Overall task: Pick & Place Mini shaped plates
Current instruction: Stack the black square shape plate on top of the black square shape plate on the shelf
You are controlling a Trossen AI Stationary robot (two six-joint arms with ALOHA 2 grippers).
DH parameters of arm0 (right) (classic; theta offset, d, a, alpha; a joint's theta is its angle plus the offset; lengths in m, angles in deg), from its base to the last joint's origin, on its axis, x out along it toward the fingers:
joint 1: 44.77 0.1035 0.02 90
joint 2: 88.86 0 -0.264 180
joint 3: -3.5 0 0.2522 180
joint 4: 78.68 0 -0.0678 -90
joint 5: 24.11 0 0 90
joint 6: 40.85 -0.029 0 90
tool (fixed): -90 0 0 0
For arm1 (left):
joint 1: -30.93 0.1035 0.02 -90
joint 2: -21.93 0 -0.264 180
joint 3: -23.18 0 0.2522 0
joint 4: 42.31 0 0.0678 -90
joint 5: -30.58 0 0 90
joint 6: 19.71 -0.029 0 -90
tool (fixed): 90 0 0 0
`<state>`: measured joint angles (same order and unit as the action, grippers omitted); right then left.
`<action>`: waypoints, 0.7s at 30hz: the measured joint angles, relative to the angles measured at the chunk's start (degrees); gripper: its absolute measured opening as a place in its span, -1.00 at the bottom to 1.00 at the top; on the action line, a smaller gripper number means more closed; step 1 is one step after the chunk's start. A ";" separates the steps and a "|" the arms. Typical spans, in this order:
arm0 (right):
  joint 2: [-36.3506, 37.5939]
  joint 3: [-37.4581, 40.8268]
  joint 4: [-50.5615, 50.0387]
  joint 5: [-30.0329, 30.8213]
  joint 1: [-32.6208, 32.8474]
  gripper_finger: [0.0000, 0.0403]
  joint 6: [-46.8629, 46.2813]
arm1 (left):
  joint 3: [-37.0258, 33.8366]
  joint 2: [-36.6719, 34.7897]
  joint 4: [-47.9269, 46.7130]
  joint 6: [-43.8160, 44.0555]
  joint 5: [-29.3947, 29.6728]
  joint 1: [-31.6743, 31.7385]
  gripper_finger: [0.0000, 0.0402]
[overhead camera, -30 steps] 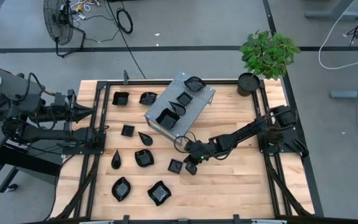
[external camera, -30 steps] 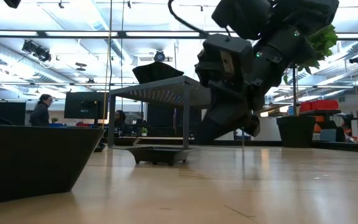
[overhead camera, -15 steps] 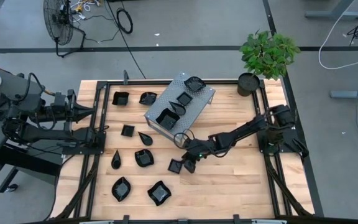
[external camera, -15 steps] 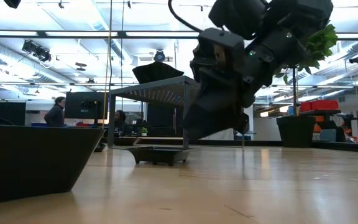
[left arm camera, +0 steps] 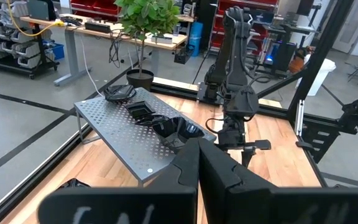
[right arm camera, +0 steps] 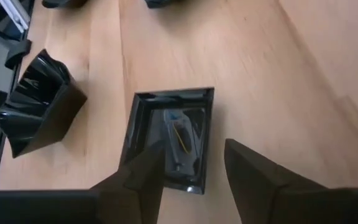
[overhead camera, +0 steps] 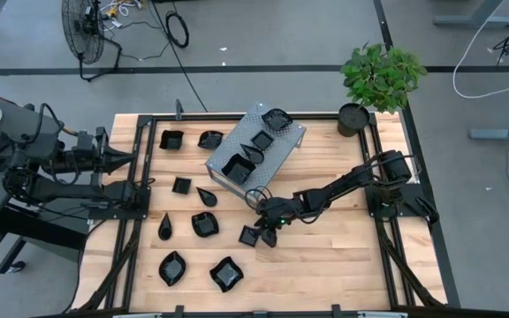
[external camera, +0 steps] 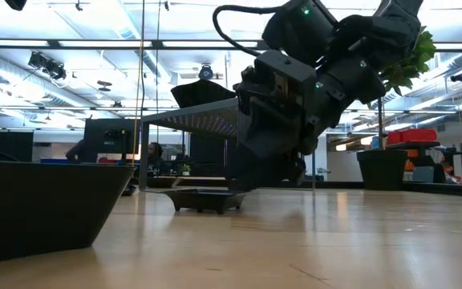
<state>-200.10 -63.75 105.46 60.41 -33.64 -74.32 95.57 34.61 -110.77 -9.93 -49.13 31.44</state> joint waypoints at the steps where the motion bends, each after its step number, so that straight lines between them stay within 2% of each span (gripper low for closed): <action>1: 0.00 0.00 0.19 0.00 -0.10 -0.18 0.45 | 0.00 0.00 0.00 -0.02 0.00 0.02 -0.97; 16: -1.65 -0.02 0.15 -2.02 -0.50 -0.32 -0.11 | 0.00 0.02 0.00 0.00 0.00 0.02 -0.97; 21: -1.66 0.00 1.30 -2.08 -0.80 -0.44 -1.07 | 0.00 0.02 0.00 0.00 0.00 0.00 -0.97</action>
<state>-201.76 -63.75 106.76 58.34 -34.44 -75.39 95.57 34.64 -110.77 -9.93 -49.13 31.44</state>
